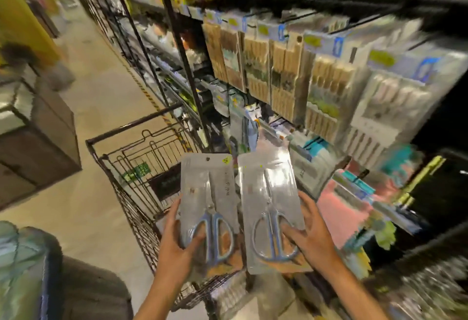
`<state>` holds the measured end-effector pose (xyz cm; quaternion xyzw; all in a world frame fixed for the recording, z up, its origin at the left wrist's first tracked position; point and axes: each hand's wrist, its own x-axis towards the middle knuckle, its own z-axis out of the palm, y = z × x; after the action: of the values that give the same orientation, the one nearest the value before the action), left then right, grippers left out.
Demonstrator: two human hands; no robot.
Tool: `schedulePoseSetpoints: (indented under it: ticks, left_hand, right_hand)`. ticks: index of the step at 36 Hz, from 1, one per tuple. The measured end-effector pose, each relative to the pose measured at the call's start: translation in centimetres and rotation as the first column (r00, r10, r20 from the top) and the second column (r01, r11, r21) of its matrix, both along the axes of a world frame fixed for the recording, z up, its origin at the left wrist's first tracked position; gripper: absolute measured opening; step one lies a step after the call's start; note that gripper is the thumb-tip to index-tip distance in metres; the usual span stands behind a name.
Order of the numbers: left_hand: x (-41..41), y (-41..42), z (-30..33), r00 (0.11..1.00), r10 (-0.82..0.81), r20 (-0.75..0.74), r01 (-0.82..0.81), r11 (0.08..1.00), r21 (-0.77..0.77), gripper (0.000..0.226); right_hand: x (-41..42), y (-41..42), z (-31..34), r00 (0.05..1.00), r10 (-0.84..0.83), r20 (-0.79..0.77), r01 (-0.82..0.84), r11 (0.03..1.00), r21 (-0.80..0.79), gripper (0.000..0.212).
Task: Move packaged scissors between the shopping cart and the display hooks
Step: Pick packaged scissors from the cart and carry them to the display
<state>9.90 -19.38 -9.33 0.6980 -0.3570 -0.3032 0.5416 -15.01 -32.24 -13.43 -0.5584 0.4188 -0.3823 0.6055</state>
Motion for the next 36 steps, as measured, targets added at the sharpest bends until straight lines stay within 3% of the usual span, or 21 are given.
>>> schedulePoseSetpoints:
  ticks: [11, 19, 36]
  left_hand:
    - [-2.2, 2.0, 1.4, 0.974, -0.224, -0.022, 0.223, 0.974, -0.048, 0.077]
    - [-5.8, 2.2, 0.0, 0.884, -0.462, -0.074, 0.454, 0.885, -0.098, 0.079]
    - [-24.5, 4.3, 4.1, 0.751, -0.659, 0.037, 0.645, 0.722, -0.248, 0.080]
  right_hand:
    - [-3.6, 9.7, 3.2, 0.960, -0.279, 0.004, 0.278, 0.957, -0.083, 0.084]
    - [-8.6, 16.7, 5.6, 0.874, -0.485, -0.025, 0.479, 0.869, -0.123, 0.078]
    - [-25.8, 26.9, 9.9, 0.691, -0.723, -0.013, 0.691, 0.665, -0.284, 0.075]
